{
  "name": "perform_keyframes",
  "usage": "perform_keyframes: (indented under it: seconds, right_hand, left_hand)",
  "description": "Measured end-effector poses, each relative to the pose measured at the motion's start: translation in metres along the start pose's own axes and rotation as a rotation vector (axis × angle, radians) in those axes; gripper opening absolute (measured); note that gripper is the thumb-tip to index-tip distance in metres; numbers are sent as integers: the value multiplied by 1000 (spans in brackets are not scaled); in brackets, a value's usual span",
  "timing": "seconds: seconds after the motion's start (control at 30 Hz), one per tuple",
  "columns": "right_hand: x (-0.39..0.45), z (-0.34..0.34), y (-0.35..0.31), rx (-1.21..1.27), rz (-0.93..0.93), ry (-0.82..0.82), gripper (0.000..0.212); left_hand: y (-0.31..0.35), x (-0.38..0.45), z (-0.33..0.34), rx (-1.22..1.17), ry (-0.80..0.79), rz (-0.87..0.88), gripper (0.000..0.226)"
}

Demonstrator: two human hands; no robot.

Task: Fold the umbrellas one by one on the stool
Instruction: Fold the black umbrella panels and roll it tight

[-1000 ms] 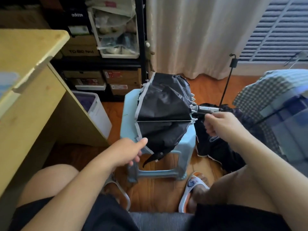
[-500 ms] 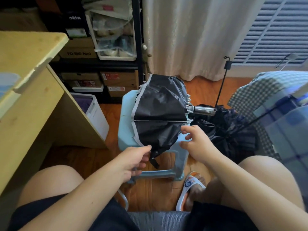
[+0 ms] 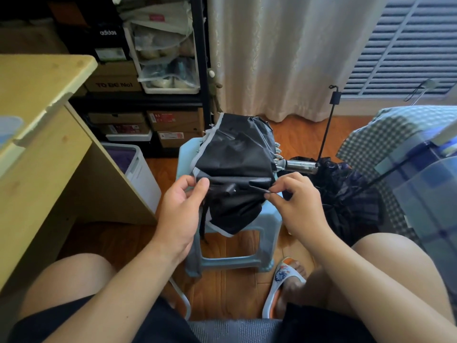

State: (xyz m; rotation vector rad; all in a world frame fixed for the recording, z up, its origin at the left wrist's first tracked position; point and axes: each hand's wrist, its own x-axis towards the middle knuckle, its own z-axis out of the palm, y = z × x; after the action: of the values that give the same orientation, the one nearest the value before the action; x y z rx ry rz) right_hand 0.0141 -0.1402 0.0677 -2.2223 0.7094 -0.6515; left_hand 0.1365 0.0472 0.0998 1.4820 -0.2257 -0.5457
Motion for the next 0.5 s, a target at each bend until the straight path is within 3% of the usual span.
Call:
perform_keyframes:
  seconds: [0.1,0.23,0.33,0.4,0.5]
  right_hand:
    - [-3,-4,-3,-8,-64,-84,27]
    - [-2,-6,-10,117,58,-205,21]
    - [3,-5,-12,11,81,-319,15]
    - [5,-6,-14,-24,57,-312,5]
    - [9,-11,-14,85,64,-228,23]
  left_hand:
    - [5,2,0,14,-21,26,9]
    - [7,2,-1,34,-90,40,17]
    - [7,4,0,43,-105,25,21]
    - [11,6,0,56,-114,35,21]
    - [13,9,-2,25,-99,34,19]
